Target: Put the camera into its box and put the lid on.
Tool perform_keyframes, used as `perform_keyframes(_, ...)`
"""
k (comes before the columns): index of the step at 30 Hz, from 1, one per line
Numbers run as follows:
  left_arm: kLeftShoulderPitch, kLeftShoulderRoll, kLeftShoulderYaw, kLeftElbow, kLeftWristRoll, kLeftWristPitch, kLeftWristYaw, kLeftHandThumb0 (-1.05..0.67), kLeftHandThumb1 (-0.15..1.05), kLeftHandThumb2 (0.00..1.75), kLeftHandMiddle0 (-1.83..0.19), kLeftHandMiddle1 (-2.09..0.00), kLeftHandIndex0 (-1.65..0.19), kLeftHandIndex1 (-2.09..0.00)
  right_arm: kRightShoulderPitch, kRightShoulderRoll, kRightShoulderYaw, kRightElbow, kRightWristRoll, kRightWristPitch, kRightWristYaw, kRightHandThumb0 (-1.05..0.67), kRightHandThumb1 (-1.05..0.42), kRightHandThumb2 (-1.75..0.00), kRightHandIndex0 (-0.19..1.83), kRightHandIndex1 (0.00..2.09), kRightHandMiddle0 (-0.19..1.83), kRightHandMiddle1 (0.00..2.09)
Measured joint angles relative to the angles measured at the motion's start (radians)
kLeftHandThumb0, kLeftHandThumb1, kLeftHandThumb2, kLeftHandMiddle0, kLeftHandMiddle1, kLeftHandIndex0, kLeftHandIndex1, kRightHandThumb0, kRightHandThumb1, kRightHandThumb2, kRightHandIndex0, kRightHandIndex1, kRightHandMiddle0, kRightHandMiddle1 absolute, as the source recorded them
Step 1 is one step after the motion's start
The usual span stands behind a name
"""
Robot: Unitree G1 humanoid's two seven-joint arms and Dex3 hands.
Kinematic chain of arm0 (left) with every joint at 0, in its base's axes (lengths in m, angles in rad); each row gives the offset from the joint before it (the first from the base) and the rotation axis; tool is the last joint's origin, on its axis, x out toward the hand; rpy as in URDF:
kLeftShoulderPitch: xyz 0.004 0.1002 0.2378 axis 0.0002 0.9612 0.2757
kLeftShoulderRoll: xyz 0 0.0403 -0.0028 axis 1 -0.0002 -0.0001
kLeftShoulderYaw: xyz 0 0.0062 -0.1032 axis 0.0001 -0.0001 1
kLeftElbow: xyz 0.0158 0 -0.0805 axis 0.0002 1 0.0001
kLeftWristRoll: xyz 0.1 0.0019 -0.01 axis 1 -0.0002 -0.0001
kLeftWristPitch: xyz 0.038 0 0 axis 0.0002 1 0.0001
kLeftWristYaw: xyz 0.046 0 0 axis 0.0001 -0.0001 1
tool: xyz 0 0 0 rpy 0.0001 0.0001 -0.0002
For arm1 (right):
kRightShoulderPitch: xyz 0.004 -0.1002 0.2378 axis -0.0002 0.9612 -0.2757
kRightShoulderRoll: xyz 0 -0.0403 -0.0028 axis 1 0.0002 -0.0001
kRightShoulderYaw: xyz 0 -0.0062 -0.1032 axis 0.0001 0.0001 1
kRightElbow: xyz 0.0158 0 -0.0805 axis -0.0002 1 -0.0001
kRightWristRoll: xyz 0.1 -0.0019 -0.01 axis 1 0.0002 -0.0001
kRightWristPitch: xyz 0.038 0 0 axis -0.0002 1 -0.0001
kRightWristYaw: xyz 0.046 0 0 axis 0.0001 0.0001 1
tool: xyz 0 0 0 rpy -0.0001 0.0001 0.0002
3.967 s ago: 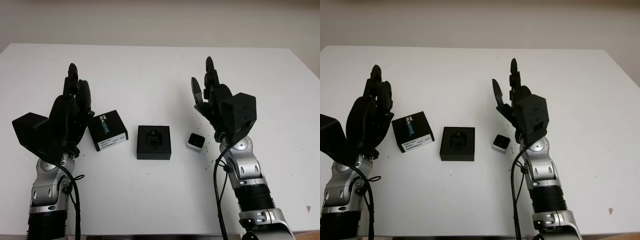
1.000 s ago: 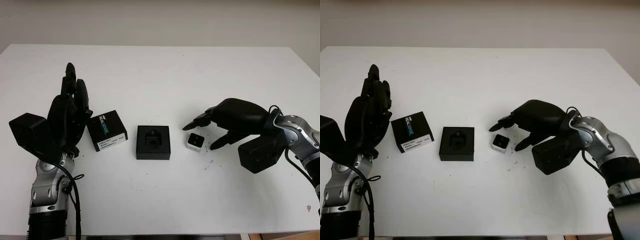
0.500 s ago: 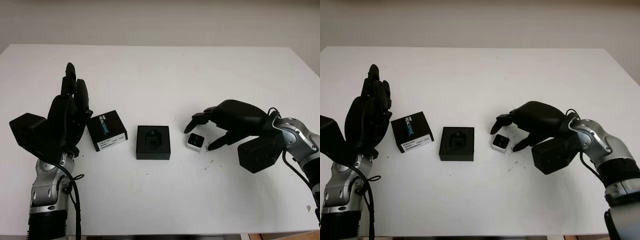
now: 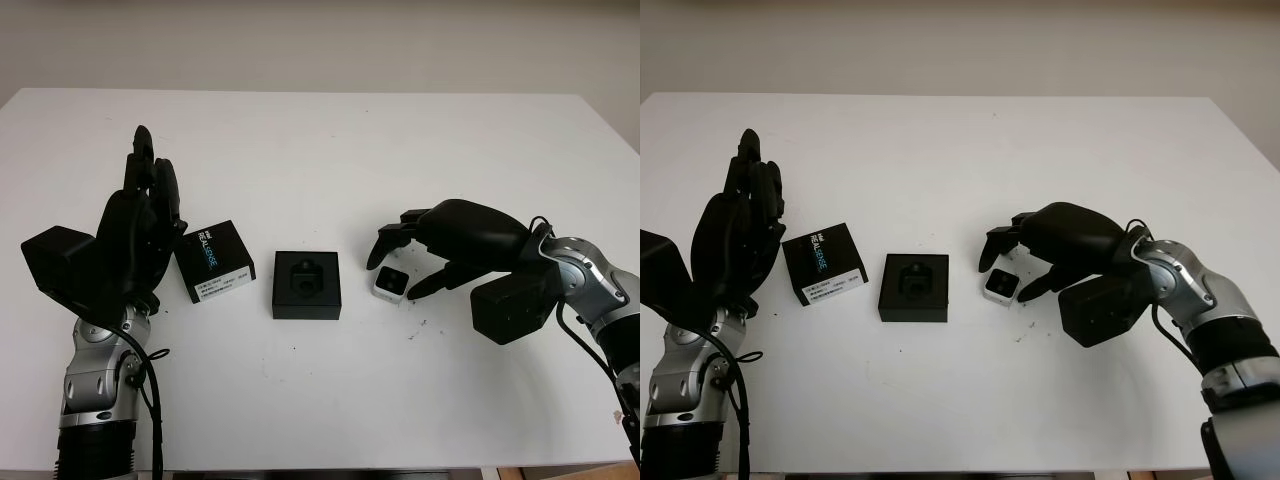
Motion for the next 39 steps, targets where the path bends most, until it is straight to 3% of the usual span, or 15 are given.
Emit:
perform_keyframes(14,0.009,-0.002,-0.006,0.0,0.001,0.006,0.005,-0.74,1.05,0.64,0.19,0.0,0.19,0.0,-0.018,0.03,0.003,0.088,0.004,-0.06,-0.04,-0.27,-0.84,-0.06,0.28,1.12,0.32,1.08)
perform_keyframes(30,0.012,-0.002,-0.005,-0.008,0.002,0.009,0.008,-0.73,1.05,0.65,0.19,0.0,0.19,0.0,-0.038,0.029,0.023,0.085,-0.037,-0.049,-0.036,-0.29,-0.87,-0.05,0.31,0.97,0.37,0.93)
perform_keyframes(39,0.013,-0.002,-0.005,-0.009,0.001,0.009,0.003,-0.74,1.05,0.65,0.19,0.0,0.19,0.0,-0.046,0.026,0.032,0.042,-0.044,0.017,0.029,-0.34,-0.9,-0.06,0.27,0.94,0.36,0.8)
